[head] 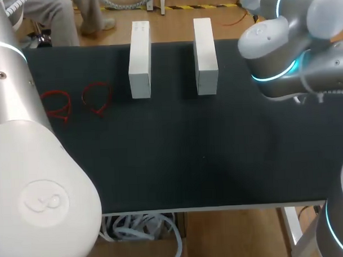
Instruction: Grab the tape and strap the tape.
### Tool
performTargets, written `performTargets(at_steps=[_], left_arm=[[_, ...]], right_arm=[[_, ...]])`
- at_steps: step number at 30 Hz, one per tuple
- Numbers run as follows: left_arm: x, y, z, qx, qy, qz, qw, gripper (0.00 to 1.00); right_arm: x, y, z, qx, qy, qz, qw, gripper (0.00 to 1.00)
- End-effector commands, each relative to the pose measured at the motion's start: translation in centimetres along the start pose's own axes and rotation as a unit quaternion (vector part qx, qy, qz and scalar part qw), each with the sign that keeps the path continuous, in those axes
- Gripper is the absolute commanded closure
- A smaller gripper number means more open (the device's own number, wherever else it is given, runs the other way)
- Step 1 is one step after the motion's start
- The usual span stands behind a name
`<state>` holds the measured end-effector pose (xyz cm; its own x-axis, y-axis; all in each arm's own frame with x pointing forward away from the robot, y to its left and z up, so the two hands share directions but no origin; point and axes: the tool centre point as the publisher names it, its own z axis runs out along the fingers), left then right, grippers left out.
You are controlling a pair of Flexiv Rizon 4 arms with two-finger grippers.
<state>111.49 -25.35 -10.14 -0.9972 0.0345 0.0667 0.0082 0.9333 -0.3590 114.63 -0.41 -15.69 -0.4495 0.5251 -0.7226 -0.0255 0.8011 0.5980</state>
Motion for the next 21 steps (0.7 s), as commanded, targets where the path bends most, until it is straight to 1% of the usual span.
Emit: performTargets(at_steps=[1, 11, 12, 14, 16, 17, 18, 20, 21], left_arm=[[-0.1, -0.1, -0.1, -0.002, 0.002, 0.0, 1.0, 1.0], [-0.1, -0.1, -0.1, -0.002, 0.002, 0.0, 1.0, 1.0], [-0.1, -0.1, -0.1, -0.002, 0.002, 0.0, 1.0, 1.0], [-0.1, -0.1, -0.1, -0.002, 0.002, 0.0, 1.0, 1.0], [-0.1, -0.1, -0.1, -0.002, 0.002, 0.0, 1.0, 1.0], [-0.1, -0.1, -0.1, -0.002, 0.002, 0.0, 1.0, 1.0], [-0.1, -0.1, -0.1, -0.002, 0.002, 0.0, 1.0, 1.0], [-0.1, -0.1, -0.1, -0.002, 0.002, 0.0, 1.0, 1.0], [-0.1, -0.1, -0.1, -0.002, 0.002, 0.0, 1.0, 1.0]], right_arm=[[0.0, -0.1, -0.1, -0.001, 0.001, 0.0, 1.0, 1.0], [0.0, -0.1, -0.1, -0.001, 0.001, 0.0, 1.0, 1.0], [0.2, 0.3, 0.0, -0.006, -0.003, -0.013, 1.0, 1.0], [0.5, 1.2, 0.2, 0.008, -0.013, -0.026, 1.0, 1.0], [0.6, 1.6, 0.2, 0.013, -0.035, -0.052, 0.998, 1.0], [0.6, 1.7, 0.2, 0.026, -0.044, -0.058, 0.997, 1.0], [0.5, 1.7, 0.2, 0.024, -0.049, -0.053, 0.997, 1.0], [0.3, 1.7, 0.2, 0.036, -0.074, -0.062, 0.995, 1.0], [0.2, 1.7, 0.3, 0.04, -0.082, -0.052, 0.994, 1.0]])
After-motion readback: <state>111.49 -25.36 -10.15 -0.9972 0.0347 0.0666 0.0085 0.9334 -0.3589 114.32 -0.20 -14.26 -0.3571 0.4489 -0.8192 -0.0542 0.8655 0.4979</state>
